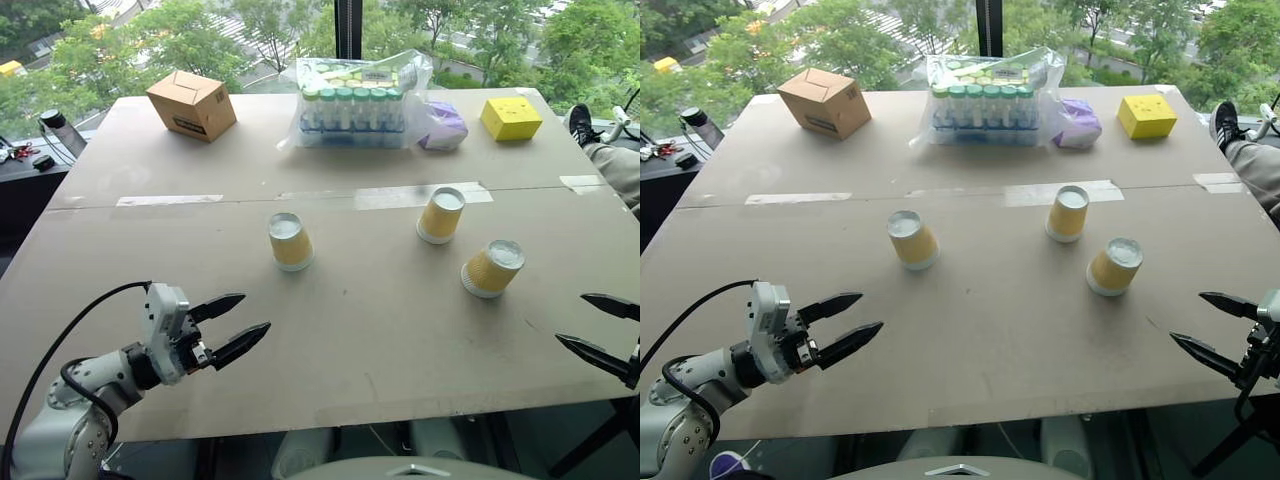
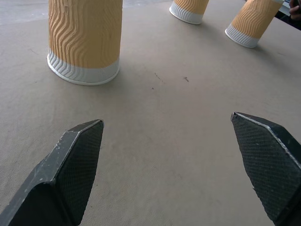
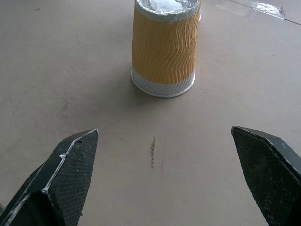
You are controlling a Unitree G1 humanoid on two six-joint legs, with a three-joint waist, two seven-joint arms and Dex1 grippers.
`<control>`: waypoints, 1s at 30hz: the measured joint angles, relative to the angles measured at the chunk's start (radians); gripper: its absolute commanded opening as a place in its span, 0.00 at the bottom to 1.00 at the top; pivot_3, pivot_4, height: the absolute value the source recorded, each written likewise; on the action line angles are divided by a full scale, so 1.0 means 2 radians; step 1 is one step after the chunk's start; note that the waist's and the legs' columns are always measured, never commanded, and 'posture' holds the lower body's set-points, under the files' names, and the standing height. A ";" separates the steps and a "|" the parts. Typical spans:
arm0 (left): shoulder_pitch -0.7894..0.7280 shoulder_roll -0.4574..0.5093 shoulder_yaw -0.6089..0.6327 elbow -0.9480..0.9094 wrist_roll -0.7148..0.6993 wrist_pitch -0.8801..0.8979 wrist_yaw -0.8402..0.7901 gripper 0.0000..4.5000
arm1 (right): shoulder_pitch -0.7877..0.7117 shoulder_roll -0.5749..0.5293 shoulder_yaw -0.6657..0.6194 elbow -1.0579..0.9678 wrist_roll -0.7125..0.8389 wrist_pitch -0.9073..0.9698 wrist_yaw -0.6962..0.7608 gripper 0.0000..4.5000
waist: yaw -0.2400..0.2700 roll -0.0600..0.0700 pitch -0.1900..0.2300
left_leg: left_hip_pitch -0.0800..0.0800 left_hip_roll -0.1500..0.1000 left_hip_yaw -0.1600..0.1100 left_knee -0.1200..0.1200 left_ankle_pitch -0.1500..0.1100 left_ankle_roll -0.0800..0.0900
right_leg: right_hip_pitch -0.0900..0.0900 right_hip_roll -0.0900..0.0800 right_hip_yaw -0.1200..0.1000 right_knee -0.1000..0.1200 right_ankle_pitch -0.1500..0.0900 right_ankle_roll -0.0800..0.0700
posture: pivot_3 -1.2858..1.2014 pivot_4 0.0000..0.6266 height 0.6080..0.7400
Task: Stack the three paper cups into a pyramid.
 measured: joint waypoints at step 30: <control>-0.074 0.021 -0.028 -0.054 -0.059 0.020 -0.089 0.99 | -0.156 0.057 0.142 -0.113 0.000 0.134 -0.223 1.00 | 0.000 0.001 -0.001 | -0.001 0.000 -0.001 0.000 0.000 0.000 | -0.002 0.000 0.000 0.000 0.000 0.000 | 0.52 0.24 1.00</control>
